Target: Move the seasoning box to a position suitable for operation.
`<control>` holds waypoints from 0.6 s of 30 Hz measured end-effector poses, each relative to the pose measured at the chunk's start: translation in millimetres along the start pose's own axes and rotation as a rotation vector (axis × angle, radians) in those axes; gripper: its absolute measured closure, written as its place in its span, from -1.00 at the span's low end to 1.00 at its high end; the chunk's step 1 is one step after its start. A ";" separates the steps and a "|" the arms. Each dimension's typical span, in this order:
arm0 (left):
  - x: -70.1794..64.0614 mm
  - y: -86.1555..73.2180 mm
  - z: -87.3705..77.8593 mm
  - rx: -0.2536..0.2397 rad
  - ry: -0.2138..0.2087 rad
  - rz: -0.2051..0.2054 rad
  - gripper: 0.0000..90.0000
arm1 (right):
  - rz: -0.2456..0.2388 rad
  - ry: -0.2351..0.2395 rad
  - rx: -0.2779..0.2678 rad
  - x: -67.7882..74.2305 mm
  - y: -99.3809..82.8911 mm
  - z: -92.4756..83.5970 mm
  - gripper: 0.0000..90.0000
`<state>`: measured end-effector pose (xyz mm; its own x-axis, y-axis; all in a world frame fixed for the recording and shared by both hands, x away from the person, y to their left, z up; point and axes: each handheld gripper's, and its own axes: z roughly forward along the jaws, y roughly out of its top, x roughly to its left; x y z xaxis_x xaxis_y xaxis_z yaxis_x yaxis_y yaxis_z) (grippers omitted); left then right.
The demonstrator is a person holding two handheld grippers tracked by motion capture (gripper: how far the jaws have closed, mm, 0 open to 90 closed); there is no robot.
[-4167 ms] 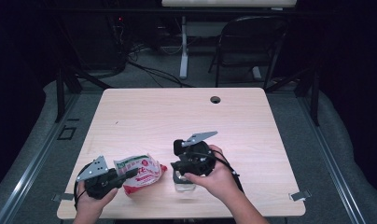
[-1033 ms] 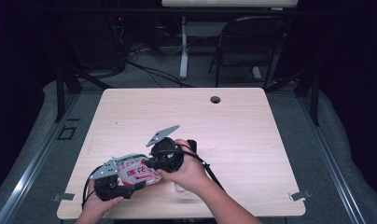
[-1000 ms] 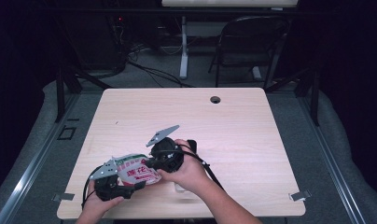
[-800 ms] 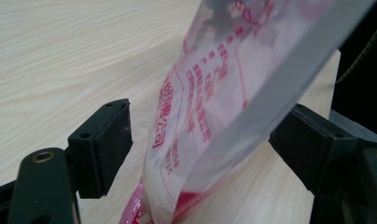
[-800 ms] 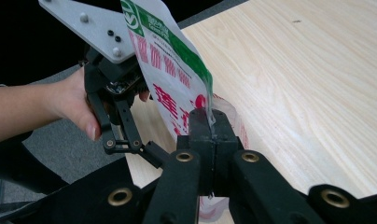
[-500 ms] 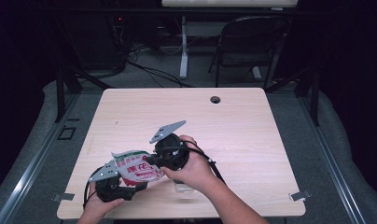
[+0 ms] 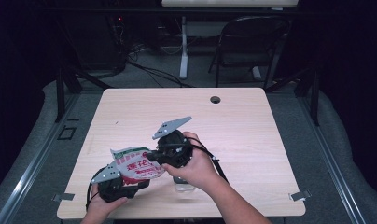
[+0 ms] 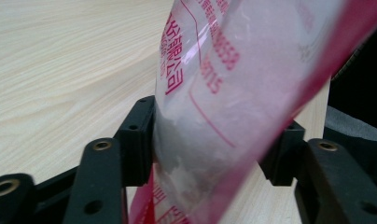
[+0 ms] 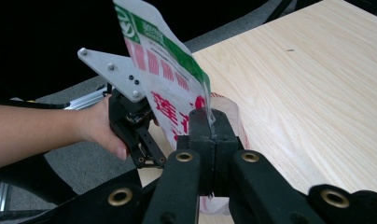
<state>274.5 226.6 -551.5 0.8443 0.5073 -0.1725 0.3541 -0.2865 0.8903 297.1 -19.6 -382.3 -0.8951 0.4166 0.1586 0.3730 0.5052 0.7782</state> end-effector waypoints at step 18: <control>-5.5 2.4 -0.5 -0.006 0.070 -0.003 0.28 | 0.015 -0.004 -0.022 -4.2 -1.8 -2.5 1.00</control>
<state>270.6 223.6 -548.2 0.8128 0.5640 -0.1458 0.3542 -0.2798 0.8923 299.6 -24.1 -382.9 -0.8886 0.4270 0.1676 0.3806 0.4822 0.7891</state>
